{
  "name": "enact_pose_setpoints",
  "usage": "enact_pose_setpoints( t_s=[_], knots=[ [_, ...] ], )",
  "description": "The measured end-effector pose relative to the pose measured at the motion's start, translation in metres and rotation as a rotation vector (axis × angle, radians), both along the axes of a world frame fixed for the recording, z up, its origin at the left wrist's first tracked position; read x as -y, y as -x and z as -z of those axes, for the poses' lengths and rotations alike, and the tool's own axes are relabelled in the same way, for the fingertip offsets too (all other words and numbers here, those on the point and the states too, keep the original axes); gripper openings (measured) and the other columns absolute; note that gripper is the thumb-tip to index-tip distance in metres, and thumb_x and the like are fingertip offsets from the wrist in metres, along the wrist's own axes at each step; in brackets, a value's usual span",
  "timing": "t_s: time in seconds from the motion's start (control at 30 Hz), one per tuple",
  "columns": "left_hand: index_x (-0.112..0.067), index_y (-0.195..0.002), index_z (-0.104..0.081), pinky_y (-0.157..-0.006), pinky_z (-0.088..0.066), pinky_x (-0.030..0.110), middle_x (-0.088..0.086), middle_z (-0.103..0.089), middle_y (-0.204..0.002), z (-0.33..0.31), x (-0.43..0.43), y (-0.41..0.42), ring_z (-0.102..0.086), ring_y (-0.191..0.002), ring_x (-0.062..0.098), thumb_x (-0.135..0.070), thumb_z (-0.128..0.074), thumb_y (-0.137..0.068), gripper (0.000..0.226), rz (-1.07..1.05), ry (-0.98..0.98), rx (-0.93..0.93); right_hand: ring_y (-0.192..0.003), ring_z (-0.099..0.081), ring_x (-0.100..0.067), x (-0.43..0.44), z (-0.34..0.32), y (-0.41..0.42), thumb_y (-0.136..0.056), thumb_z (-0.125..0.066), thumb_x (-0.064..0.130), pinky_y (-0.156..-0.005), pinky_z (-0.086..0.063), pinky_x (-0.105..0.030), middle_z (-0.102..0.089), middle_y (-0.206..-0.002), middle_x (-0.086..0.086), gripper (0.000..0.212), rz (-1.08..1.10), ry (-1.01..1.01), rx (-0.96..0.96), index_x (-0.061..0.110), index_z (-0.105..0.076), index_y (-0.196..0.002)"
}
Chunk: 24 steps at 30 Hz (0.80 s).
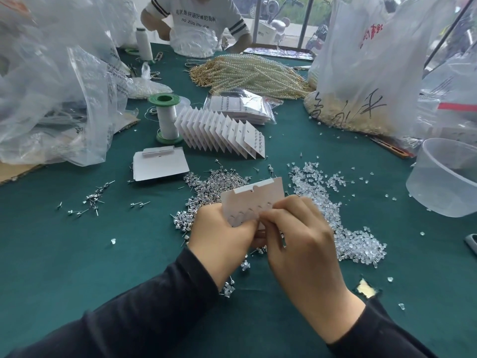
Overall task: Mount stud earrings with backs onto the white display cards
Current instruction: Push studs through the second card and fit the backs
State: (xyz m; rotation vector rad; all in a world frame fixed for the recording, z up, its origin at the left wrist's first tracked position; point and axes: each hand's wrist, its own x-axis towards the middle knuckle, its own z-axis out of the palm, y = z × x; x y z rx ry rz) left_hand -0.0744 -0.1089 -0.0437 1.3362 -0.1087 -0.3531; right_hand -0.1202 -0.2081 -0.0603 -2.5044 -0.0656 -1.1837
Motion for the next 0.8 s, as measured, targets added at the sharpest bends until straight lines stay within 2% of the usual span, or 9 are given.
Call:
enact_pose_setpoints(
  t_s=[0.37, 0.67, 0.8],
  knots=[
    [-0.011, -0.072, -0.065, -0.047, -0.052, 0.02, -0.002, -0.07, -0.06, 0.0089, 0.0025, 0.0006, -0.066, -0.053, 0.012, 0.014, -0.057, -0.079, 0.027, -0.021, -0.013, -0.012, -0.064, -0.055, -0.026, 0.0005, 0.007, -0.0022, -0.068, -0.061, -0.01, -0.063, -0.041, -0.024, -0.061, -0.068, -0.01, 0.013, -0.01, 0.014, -0.027, 0.001, -0.064, -0.062],
    [-0.008, -0.071, -0.065, -0.046, -0.052, 0.019, 0.004, -0.069, -0.062, 0.0084, 0.0009, -0.0022, -0.065, -0.051, 0.011, 0.012, -0.057, -0.08, 0.023, 0.032, -0.011, -0.053, -0.065, -0.056, -0.026, 0.001, 0.0057, -0.0028, -0.068, -0.063, -0.008, -0.063, -0.041, -0.023, -0.061, -0.069, -0.008, 0.011, -0.025, -0.029, -0.084, 0.002, -0.066, -0.064],
    [-0.011, -0.069, -0.065, -0.044, -0.051, 0.018, -0.002, -0.068, -0.056, 0.0051, 0.0012, -0.0043, -0.063, -0.049, 0.008, 0.012, -0.056, -0.081, 0.027, 0.062, -0.012, -0.086, -0.065, -0.055, -0.025, 0.0027, 0.0062, -0.0027, -0.071, -0.064, -0.004, -0.063, -0.041, -0.025, -0.06, -0.068, -0.007, 0.01, -0.019, -0.04, -0.102, 0.003, -0.066, -0.064]
  ],
)
